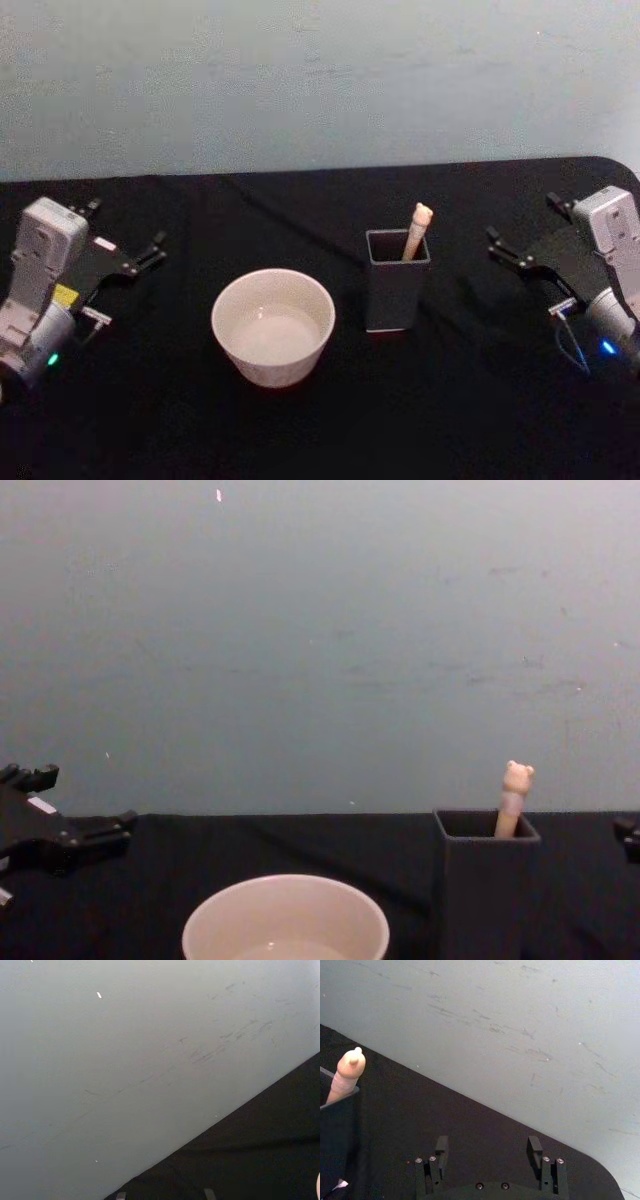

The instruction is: Pick up the stirring spoon with one hand, stir inside the cup, then place it back in its original position.

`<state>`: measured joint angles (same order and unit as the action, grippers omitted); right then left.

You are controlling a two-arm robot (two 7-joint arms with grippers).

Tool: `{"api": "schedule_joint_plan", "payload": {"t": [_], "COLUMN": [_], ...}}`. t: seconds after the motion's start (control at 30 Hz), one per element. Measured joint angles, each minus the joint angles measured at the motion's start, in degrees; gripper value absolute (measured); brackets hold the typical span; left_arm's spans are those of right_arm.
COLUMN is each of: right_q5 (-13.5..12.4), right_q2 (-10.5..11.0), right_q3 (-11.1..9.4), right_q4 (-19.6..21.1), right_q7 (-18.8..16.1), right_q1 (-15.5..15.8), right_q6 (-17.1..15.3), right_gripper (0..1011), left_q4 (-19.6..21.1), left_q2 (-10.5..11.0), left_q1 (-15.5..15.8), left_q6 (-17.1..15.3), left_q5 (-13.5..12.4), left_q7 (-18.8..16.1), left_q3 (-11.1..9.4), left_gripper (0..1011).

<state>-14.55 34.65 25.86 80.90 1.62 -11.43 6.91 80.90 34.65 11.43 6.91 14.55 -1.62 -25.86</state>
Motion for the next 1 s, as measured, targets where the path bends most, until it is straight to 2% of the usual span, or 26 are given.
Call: {"api": "schedule_joint_plan", "payload": {"t": [0.8,1.0], "right_q5": [-0.1,-2.8], "right_q2": [-0.1,-0.1], "right_q3": [-0.3,-2.1], "right_q4": [0.2,2.2], "right_q7": [-0.4,-3.7], "right_q1": [0.2,1.4], "right_q6": [0.0,-0.2], "right_gripper": [1000,1000], "left_q4": [0.0,0.0], "left_q2": [0.0,0.0], "left_q1": [0.0,0.0], "left_q6": [0.0,0.0], "left_q5": [0.0,0.0], "left_q7": [0.0,0.0], "left_q3": [0.0,0.0], "left_gripper": [1001,1001]}}
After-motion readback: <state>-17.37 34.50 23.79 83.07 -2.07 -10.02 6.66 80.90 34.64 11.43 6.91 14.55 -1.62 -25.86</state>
